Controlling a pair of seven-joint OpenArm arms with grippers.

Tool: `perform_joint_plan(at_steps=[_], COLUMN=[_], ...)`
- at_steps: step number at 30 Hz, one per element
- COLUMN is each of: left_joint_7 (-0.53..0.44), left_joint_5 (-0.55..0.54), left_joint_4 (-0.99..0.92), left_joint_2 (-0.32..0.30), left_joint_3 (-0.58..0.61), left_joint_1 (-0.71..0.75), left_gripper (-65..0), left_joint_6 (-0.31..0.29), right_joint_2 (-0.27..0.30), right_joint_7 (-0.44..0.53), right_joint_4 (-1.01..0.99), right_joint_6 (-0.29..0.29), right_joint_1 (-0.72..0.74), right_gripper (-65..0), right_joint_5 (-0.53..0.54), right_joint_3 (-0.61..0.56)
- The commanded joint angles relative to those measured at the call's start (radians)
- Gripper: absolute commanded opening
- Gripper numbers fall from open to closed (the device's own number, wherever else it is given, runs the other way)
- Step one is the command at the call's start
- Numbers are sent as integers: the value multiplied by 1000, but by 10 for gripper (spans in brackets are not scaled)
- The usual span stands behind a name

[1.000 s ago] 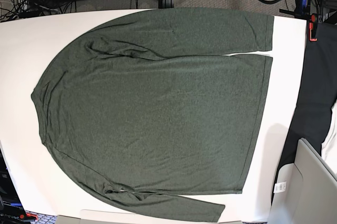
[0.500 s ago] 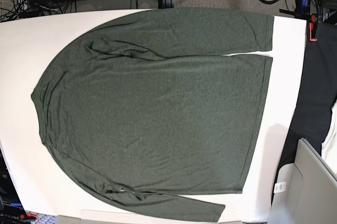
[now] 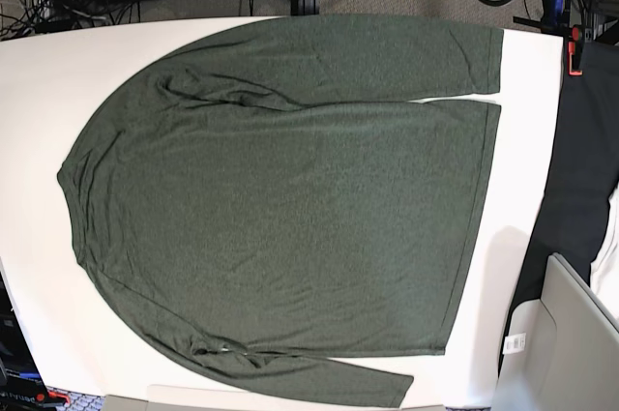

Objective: Fold the T-shirt properly
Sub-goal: 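Move both grippers down toward the shirt's shoulder corners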

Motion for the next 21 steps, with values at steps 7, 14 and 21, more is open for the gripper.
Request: perform_joint_plan(at_steps=[7, 14, 21], left_joint_7=[82, 217, 281], left_joint_5=[-153, -232, -232], left_joint_4=[236, 417, 580], left_joint_2=[-13, -11, -11], left_joint_3=[-29, -89, -102], left_joint_1=[98, 102, 119], left_gripper=[-650, -650, -650], left_joint_6=[8, 8, 8], right_joint_2=[1, 1, -5], right_joint_7=[15, 15, 15], right_joint_4=[185, 366, 504], right_joint_6=[-3, -3, -3], right_joint_1=[-126, -227, -298], right_gripper=[-650, -650, -650], right_joint_5=[1, -2, -145], right_joint_3=[44, 77, 115])
